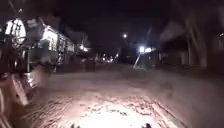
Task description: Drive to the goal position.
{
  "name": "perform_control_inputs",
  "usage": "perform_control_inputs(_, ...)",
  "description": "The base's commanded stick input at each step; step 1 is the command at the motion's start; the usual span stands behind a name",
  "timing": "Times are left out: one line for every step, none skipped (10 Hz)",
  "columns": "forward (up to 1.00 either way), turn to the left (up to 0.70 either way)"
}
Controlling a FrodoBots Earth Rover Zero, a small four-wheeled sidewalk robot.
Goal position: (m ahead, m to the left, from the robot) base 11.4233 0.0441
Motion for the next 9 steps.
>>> perform_control_inputs(0.70, 0.35)
perform_control_inputs(0.70, 0.35)
perform_control_inputs(0.70, 0.17)
perform_control_inputs(0.70, 0.00)
perform_control_inputs(0.70, 0.00)
perform_control_inputs(0.70, 0.00)
perform_control_inputs(0.70, 0.00)
perform_control_inputs(0.70, 0.00)
perform_control_inputs(0.70, 0.00)
